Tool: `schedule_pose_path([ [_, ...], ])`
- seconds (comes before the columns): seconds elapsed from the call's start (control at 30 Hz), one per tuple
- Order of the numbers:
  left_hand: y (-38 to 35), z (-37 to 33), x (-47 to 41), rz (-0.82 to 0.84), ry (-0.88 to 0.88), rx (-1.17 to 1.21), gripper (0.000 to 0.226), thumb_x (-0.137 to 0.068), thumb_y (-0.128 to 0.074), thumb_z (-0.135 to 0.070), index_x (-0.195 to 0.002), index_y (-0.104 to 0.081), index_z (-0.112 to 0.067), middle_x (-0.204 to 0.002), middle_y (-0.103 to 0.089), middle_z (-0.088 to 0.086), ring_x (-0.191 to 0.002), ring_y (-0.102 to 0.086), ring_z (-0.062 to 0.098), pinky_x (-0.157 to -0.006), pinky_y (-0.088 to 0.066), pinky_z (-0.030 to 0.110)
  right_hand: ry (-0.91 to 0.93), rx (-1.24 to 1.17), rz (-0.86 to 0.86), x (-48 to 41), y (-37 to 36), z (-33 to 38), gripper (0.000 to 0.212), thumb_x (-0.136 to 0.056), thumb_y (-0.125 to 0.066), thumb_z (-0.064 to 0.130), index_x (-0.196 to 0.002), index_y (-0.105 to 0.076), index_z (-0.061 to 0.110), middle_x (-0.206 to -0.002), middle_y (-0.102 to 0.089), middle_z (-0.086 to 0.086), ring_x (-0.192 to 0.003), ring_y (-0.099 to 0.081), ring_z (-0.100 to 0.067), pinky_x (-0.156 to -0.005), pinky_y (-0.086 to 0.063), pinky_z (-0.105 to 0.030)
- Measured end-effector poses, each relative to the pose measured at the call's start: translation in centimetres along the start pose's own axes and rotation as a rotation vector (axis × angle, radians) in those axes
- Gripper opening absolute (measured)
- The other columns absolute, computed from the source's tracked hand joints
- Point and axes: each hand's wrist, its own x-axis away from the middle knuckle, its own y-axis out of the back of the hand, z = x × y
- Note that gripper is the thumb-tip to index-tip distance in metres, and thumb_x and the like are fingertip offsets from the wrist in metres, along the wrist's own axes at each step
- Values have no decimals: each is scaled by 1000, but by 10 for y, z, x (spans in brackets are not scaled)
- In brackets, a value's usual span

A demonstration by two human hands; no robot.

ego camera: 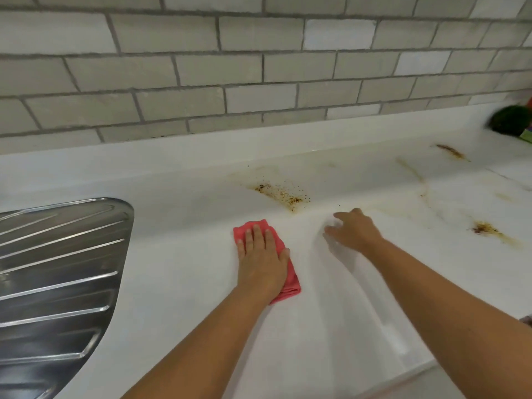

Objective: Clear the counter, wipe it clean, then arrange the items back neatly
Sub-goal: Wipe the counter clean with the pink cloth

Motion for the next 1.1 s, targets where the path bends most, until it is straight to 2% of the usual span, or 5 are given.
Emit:
schedule_pose_path([
  [0.23, 18, 60, -59, -22, 223, -50, 56, -98, -24, -34, -148, -13, -11, -157, -8, 12, -144, -6, 34, -117, -4, 48, 79, 354, 288, 4, 4, -18, 93, -77, -50, 71, -149, -7, 32, -153, -10, -14, -139, -18, -39, -109, -32, -50],
  [0.47, 0, -7, 27, 3, -183, 10, 56, -98, -7, -44, -149, -2, -21, -158, 5, 0, -145, 10, 17, -114, 13, 29, 94, 372, 322, 6, 10, -15, 95, -77, -50, 71, -150, -6, 29, -153, -12, -16, -138, -25, -39, -107, -32, -44],
  [0.57, 4, 35, 44, -15, -120, 11, 87, -76, 13, -69, -149, -4, -23, -158, 4, -5, -145, 8, 13, -113, 9, 25, 91, 457, 319, 2, 13, -11, 96, -71, -49, 77, -146, -18, 27, -145, -29, -13, -133, -34, -35, -104, -33, -49],
  [0.8, 14, 80, -64, -143, 192, -111, 52, -98, -22, -28, -146, -19, -8, -154, -20, 14, -141, -18, 33, -116, -13, 46, 51, 395, 272, -6, 14, -11, 104, -65, -61, 75, -141, -25, 14, -137, -37, -17, -128, -37, -32, -99, -37, -41],
  [1.1, 7, 51, -88, 22, -256, -8, 53, -100, -19, -39, -149, -11, -21, -158, -5, 0, -146, -3, 17, -118, -2, 36, -49, 322, 368, -12, 16, 0, 109, -64, -69, 65, -146, -13, 20, -144, -21, -19, -134, -26, -37, -106, -36, -45],
])
